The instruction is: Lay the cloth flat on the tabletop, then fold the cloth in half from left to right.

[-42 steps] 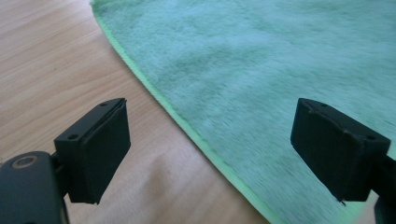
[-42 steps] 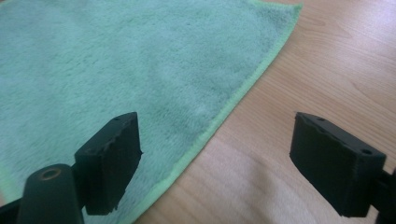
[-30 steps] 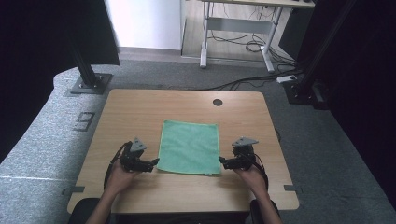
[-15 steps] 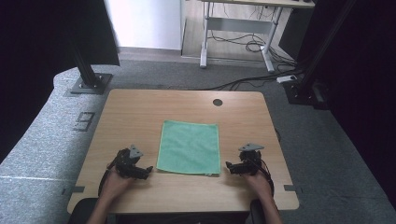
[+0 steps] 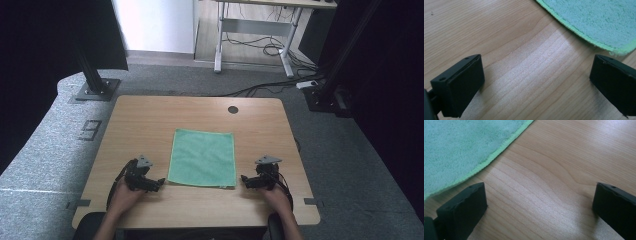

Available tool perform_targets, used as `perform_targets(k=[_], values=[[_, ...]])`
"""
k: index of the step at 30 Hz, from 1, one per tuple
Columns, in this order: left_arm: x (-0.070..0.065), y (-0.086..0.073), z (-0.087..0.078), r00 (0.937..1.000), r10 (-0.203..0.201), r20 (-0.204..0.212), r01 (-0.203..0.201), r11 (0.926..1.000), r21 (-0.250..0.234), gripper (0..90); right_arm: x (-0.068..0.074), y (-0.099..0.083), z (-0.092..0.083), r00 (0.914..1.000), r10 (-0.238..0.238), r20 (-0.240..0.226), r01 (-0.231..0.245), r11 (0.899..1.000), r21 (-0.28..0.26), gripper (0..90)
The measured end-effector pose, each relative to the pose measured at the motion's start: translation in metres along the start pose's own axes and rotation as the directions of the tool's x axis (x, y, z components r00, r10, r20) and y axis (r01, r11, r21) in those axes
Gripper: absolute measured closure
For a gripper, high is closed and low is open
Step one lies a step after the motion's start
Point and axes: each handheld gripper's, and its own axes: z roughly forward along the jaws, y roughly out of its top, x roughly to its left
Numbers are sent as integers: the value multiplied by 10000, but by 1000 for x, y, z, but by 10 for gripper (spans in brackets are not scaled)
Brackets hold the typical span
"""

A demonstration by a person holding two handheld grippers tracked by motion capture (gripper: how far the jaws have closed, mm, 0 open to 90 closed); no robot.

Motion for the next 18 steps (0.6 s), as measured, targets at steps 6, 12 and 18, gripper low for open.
perform_targets(k=[6, 12, 18], values=[[1, 1, -1, 9999, 93, 98, -95, 9998, 186, 0, 0, 0, 0, 10000, -37, -39, 37, 10000, -8, 0], [7, 12, -5, 9999, 91, -124, -88, 9996, 280, 0, 0, 1, -1, 10000, -50, -62, 51, 9999, 142, 0], [10, 40, -2, 9987, 195, -476, -209, 9993, -294, 2, 6, 11, -10, 9999, -57, -127, 54, 9997, -246, 17]])
